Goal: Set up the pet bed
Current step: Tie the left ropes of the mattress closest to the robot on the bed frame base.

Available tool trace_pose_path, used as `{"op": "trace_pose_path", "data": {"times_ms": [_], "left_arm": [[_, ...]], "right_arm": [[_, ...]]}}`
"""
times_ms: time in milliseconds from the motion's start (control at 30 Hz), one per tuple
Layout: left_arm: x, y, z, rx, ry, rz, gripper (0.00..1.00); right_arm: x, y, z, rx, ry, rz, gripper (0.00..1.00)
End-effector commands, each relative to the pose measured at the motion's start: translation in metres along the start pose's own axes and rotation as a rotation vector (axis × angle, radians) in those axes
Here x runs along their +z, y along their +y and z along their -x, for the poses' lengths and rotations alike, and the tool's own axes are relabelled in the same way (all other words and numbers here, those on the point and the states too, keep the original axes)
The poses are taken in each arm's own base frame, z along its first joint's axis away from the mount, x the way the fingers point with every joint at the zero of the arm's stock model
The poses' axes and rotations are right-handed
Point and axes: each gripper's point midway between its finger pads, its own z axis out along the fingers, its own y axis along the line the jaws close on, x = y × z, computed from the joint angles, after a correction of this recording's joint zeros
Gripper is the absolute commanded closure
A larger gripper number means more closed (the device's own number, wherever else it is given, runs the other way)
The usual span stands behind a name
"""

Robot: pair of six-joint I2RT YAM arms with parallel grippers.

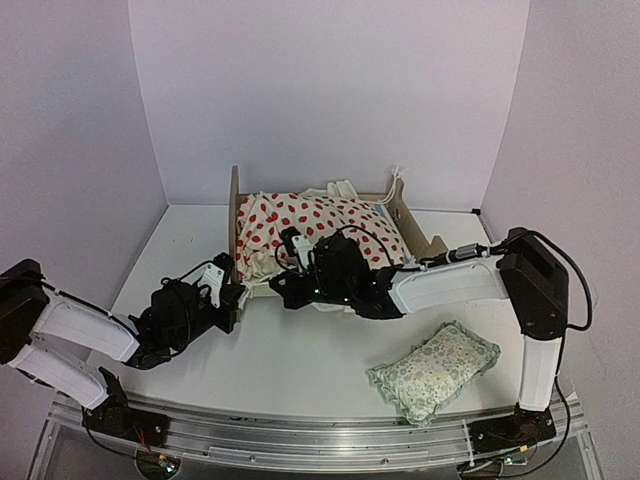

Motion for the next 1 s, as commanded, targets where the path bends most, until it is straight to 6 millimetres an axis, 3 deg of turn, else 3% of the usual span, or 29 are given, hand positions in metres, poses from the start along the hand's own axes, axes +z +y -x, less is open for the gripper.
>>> {"op": "trace_pose_path", "data": {"times_ms": [0, 400, 633, 733, 967], "left_arm": [[-0.015, 0.014, -0.005, -0.103, 0.045, 0.052, 1.00], [-0.032, 0.019, -0.008, -0.211, 0.112, 0.064, 1.00], [-0.024, 0.016, -0.018, -0.214, 0.154, 0.068, 1.00], [-0.021, 0.018, -0.021, -0.210, 0.159, 0.082, 1.00], [-0.019, 0.023, -0.021, -0.200, 0.157, 0.107, 1.00]], "right_arm": [[-0.014, -0.004, 0.020, -0.009, -0.075, -0.055, 1.00], [-0.012, -0.052, -0.008, 0.037, -0.059, -0.231, 1.00], [-0.010, -0.081, -0.012, 0.087, -0.057, -0.285, 1.00], [-0.009, -0.089, -0.033, 0.154, -0.020, -0.299, 1.00], [0.010, -0.111, -0.109, 0.340, 0.133, -0.320, 1.00]]}}
